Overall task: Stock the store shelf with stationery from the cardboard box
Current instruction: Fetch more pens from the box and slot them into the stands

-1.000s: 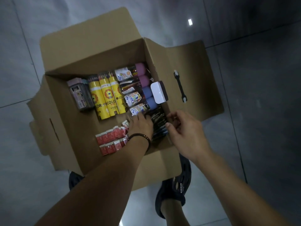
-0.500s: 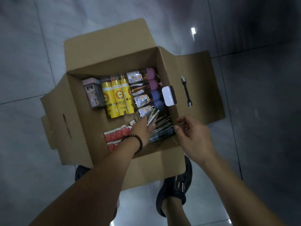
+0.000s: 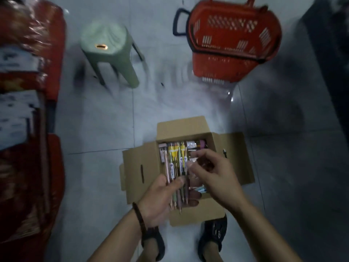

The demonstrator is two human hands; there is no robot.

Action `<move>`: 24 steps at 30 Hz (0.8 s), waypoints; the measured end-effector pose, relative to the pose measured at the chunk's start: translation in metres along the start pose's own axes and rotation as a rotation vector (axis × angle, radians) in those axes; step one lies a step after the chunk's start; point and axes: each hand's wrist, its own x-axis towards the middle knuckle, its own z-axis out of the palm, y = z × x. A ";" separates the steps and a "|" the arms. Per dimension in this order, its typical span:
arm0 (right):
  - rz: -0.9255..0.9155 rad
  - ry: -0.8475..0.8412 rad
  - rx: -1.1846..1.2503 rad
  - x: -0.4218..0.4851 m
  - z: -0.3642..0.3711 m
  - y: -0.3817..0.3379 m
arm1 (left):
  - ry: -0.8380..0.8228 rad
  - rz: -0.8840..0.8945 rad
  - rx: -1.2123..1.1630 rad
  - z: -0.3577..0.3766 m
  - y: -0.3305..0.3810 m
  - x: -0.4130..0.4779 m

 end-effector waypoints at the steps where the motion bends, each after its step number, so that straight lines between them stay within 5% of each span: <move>1: -0.017 -0.028 0.046 -0.016 0.008 -0.032 | -0.042 0.013 -0.002 0.004 0.019 -0.032; 7: -0.105 -0.244 0.164 -0.110 0.039 -0.197 | -0.117 0.098 0.028 0.025 0.108 -0.207; 11: -0.068 -0.327 0.196 -0.168 0.073 -0.270 | -0.016 0.200 -0.106 0.040 0.123 -0.315; 24: -0.578 -0.794 -0.061 -0.382 0.288 -0.385 | 0.396 0.705 -0.440 -0.024 0.031 -0.626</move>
